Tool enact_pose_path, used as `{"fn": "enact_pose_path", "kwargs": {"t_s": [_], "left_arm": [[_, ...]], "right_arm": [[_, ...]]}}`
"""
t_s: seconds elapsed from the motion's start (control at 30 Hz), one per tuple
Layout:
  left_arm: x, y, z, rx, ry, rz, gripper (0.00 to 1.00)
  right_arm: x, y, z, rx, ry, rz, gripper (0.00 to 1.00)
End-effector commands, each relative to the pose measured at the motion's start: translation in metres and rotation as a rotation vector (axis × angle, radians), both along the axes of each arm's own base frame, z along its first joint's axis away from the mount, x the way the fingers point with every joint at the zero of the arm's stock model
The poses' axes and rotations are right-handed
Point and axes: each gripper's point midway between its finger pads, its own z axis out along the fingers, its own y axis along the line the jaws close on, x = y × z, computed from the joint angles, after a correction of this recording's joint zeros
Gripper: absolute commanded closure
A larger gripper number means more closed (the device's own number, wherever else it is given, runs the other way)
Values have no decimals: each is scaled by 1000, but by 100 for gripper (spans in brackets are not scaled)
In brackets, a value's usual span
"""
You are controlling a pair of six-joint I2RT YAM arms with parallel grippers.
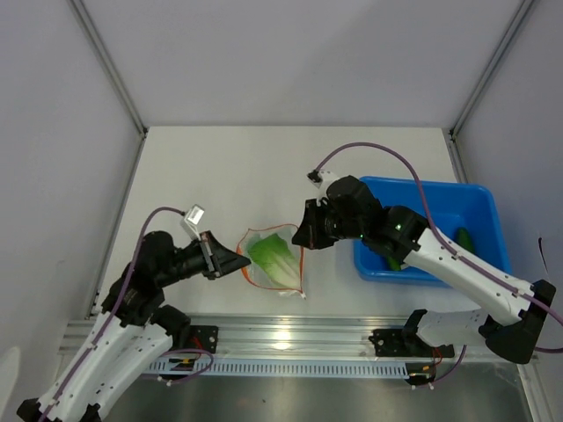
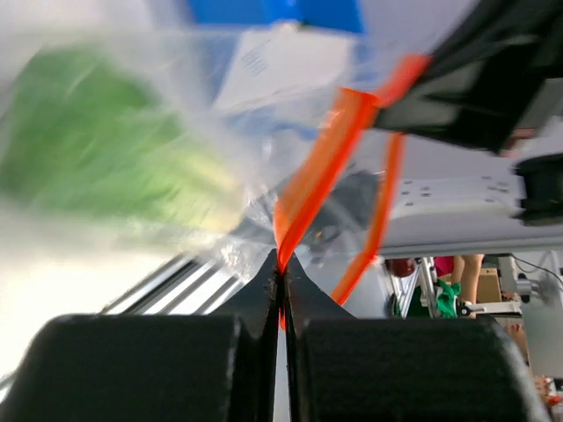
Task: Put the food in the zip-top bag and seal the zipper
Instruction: Adjust the zipper food storage bag at the center of the board.
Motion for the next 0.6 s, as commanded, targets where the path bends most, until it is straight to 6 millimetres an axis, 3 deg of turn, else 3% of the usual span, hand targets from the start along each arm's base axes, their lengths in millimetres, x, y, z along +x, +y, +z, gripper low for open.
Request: {"fn": "enact_pose_path", "kwargs": {"t_s": [0.0,0.07,0.1,0.17,0.2,0.27,0.3,0.37,0.4,0.43,0.47,0.5,0.53,0.57], "left_arm": [[9,-4,-45,62,121,10,99],[9,-6,-33,47,109,-4,100],[7,-7,-19,31,84,-11,99],[-1,-3,32,-34,-29,-19,99],[-4,-1,44,-46,-64,-18,99],[-11,5,77,-73,-137,-9,99],[-12,6,79,-67,-146,-10,99],[-7,4,67,-47,-130,-9,99],[1,-1,28,-4,-42,-12,99],[5,-4,12,10,-5,-15,100],[10,-8,2,15,18,-22,100],[11,-13,-28,39,116,-44,99],[10,-16,-29,28,128,-60,99],[9,-18,-18,9,111,-74,99]], "right_arm": [[14,-5,-24,-37,33,-50,100],[16,-11,-16,-46,14,-68,100],[15,-11,5,-14,-17,-66,100],[10,-19,26,-5,-59,-74,100],[9,-22,40,16,-78,-76,100],[3,-28,44,22,-77,-72,100],[2,-29,43,24,-74,-70,100],[2,-27,15,0,-36,-65,100],[2,-25,0,-7,4,-52,100],[5,-23,-24,-25,35,-50,100],[7,-21,-32,-31,48,-49,100],[11,-20,-39,-51,59,-55,100],[12,-22,-39,-77,53,-64,100],[16,-19,-11,-48,0,-57,100]]}}
